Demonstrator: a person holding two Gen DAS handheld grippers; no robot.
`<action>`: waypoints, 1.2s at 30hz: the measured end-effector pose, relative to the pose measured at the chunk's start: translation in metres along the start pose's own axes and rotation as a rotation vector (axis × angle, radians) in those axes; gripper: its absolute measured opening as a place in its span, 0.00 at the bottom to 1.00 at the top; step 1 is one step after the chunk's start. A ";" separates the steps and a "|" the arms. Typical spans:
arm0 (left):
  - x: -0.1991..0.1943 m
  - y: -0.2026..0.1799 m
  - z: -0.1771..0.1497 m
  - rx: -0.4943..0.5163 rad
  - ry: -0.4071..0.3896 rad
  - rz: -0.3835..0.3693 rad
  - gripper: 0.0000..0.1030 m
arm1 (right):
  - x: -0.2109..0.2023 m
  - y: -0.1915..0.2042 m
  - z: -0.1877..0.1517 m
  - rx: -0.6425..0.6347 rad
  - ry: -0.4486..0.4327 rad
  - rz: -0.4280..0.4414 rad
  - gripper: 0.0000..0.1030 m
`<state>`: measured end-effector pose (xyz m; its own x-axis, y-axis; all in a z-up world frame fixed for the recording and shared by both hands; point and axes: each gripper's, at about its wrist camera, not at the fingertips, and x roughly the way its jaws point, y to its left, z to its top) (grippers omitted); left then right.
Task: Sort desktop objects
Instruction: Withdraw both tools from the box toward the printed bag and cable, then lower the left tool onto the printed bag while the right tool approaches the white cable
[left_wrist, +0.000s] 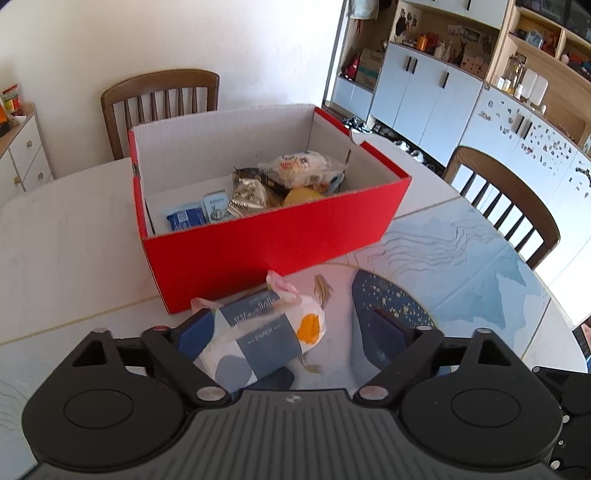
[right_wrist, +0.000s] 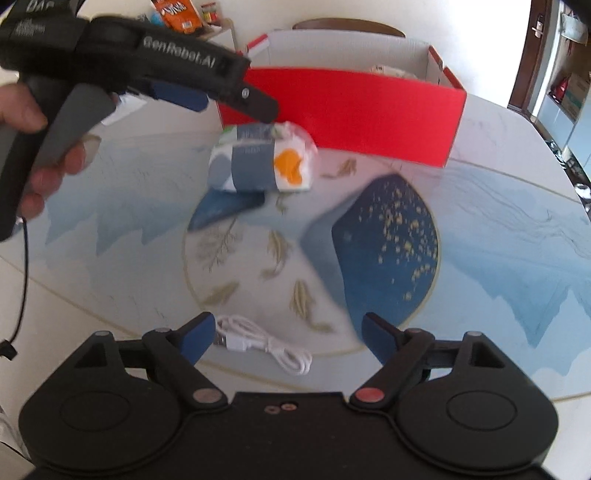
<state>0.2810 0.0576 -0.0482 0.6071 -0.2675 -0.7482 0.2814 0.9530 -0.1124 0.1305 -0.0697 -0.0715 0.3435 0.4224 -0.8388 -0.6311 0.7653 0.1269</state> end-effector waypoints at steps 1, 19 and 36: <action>0.001 0.000 -0.001 0.003 0.000 0.002 0.96 | 0.002 0.001 -0.002 0.010 0.005 -0.004 0.84; 0.012 0.001 -0.020 0.013 0.019 0.008 0.99 | 0.026 0.012 -0.015 0.188 0.020 -0.041 0.89; 0.015 0.007 -0.028 0.004 0.030 0.028 0.99 | 0.035 0.035 -0.021 0.164 -0.009 -0.196 0.94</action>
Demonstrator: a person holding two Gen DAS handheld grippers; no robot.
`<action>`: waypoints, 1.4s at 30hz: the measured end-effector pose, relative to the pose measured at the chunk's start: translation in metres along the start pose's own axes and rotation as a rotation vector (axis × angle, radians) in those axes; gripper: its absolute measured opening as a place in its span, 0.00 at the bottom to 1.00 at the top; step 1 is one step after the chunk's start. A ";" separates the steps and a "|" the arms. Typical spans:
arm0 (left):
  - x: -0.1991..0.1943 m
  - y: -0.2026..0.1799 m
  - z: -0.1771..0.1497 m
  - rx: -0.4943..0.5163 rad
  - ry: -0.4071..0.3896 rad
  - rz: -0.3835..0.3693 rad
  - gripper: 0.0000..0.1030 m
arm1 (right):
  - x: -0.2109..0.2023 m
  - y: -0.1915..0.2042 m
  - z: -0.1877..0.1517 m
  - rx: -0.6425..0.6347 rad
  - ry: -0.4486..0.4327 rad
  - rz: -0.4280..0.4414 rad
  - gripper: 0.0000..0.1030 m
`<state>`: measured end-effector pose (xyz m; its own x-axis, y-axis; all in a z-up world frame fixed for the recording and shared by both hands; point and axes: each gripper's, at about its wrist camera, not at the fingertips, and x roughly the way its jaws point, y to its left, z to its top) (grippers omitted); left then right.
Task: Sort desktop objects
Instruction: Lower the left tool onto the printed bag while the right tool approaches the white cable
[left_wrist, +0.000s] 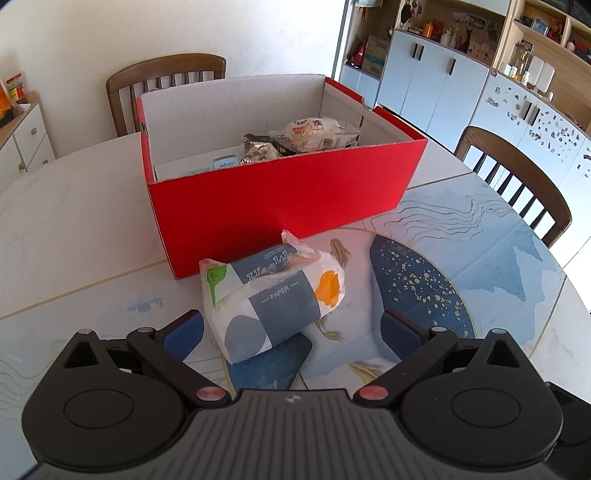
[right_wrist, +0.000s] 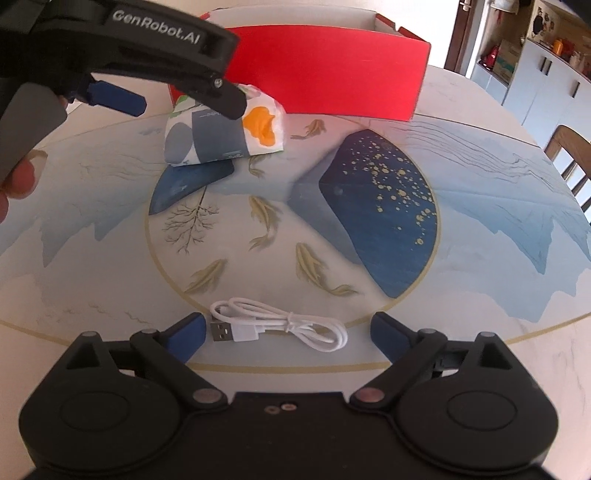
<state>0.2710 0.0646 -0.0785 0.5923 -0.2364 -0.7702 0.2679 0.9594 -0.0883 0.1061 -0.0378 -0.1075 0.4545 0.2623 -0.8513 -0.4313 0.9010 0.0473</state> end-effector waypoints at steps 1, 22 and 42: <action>0.000 0.000 0.000 0.001 0.002 0.000 0.99 | 0.000 0.000 0.000 0.001 0.000 0.000 0.93; 0.008 -0.006 0.001 0.015 -0.004 0.045 0.99 | -0.009 -0.012 0.002 0.002 -0.009 0.037 0.68; 0.037 0.030 0.022 -0.144 0.008 0.016 0.95 | -0.012 -0.034 0.009 -0.019 0.008 0.080 0.49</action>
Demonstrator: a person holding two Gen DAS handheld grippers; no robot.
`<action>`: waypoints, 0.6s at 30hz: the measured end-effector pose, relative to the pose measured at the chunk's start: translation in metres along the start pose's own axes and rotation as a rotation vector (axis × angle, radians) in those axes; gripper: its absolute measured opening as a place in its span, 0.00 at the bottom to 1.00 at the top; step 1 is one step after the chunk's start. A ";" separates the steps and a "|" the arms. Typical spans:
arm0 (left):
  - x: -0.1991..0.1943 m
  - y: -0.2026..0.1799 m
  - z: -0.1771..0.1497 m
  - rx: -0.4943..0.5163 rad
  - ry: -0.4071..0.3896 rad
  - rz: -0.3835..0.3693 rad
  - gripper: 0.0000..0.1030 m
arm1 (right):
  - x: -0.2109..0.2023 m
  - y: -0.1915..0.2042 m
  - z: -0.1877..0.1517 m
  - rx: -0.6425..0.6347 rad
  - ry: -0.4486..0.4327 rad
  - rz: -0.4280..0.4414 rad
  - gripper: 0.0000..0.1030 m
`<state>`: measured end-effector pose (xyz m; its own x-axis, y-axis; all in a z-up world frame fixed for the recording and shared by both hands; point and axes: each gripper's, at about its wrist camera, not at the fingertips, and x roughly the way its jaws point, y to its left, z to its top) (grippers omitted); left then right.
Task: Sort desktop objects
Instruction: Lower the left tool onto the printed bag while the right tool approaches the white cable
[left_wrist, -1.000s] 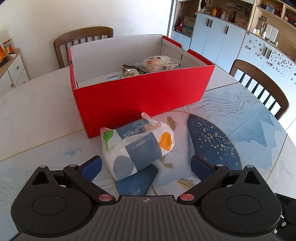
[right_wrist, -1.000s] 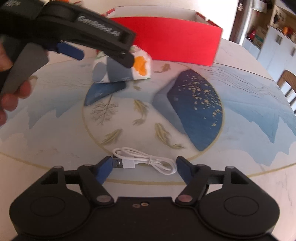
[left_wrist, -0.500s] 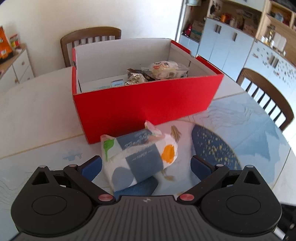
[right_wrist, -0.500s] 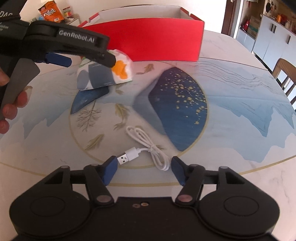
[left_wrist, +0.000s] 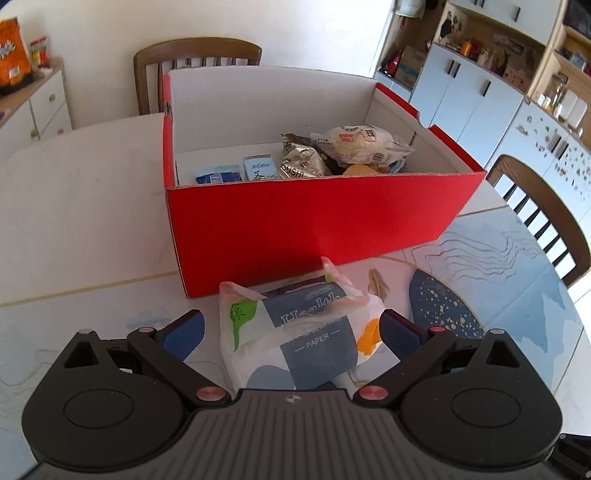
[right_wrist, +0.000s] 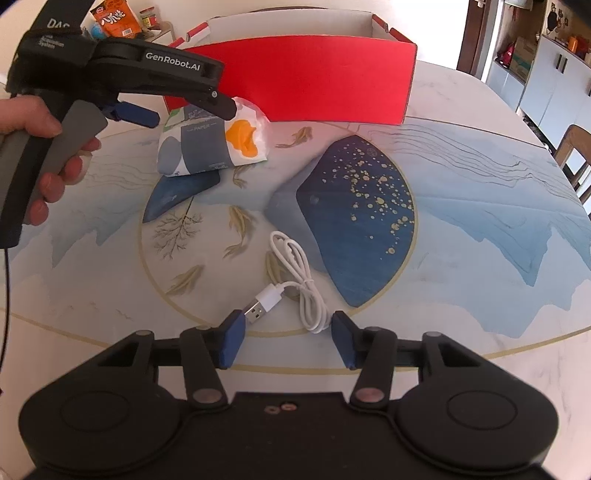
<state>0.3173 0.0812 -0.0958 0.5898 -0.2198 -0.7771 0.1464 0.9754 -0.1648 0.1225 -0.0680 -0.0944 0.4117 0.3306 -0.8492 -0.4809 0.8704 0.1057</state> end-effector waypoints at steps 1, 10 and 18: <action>0.000 0.001 0.000 -0.005 0.002 -0.005 0.89 | -0.001 0.000 0.001 -0.004 -0.004 0.001 0.49; 0.008 0.015 -0.002 -0.081 0.036 -0.013 0.55 | -0.003 -0.005 0.008 0.004 -0.017 0.009 0.48; 0.010 0.016 -0.004 -0.073 0.055 -0.005 0.26 | -0.005 -0.009 0.008 0.013 -0.020 0.003 0.48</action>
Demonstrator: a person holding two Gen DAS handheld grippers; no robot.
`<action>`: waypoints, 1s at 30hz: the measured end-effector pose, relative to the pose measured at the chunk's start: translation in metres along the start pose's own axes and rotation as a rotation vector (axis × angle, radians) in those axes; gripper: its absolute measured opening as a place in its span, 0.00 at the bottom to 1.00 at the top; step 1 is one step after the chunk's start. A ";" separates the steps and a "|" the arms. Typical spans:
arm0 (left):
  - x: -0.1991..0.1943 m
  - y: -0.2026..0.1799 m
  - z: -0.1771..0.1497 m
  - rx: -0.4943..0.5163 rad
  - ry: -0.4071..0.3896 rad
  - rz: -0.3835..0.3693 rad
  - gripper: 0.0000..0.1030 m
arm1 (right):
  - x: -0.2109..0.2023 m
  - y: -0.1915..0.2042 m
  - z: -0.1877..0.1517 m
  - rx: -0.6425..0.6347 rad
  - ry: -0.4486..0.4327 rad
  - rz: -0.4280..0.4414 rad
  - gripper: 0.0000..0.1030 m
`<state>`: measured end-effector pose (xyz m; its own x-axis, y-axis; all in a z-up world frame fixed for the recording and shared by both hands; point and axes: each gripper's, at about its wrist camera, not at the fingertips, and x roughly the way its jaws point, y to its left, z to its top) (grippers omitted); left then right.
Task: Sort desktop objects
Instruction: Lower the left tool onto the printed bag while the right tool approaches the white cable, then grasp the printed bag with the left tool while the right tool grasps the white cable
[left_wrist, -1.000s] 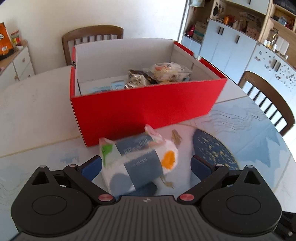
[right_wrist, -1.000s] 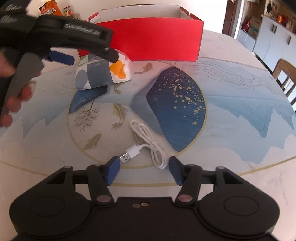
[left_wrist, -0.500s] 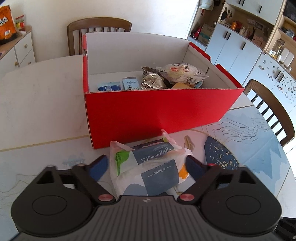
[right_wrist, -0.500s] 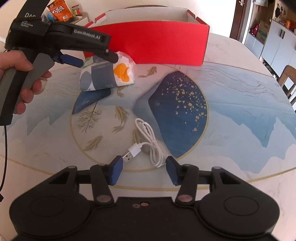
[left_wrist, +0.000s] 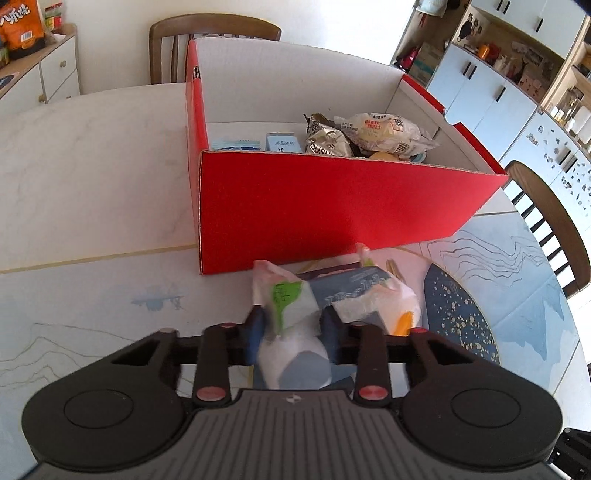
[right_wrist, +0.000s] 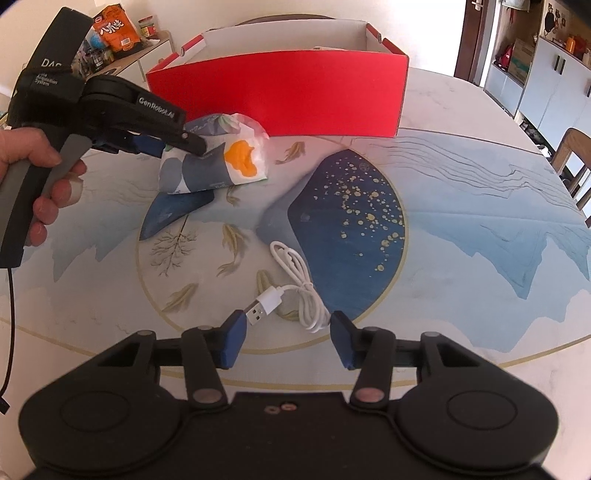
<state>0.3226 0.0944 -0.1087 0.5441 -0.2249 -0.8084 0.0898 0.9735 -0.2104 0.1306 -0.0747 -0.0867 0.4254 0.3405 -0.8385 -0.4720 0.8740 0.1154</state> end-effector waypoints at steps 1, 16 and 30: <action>-0.001 -0.001 0.000 0.007 -0.002 0.006 0.21 | 0.000 -0.001 0.000 0.002 0.000 -0.001 0.48; -0.026 -0.010 -0.014 0.022 -0.051 -0.035 0.07 | -0.006 -0.019 0.006 0.023 -0.010 -0.011 0.12; -0.033 -0.013 -0.021 0.029 -0.046 -0.044 0.07 | 0.015 -0.014 0.014 -0.076 0.015 -0.012 0.23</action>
<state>0.2861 0.0880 -0.0912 0.5767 -0.2659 -0.7725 0.1385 0.9637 -0.2283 0.1541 -0.0768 -0.0935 0.4203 0.3242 -0.8475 -0.5240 0.8492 0.0650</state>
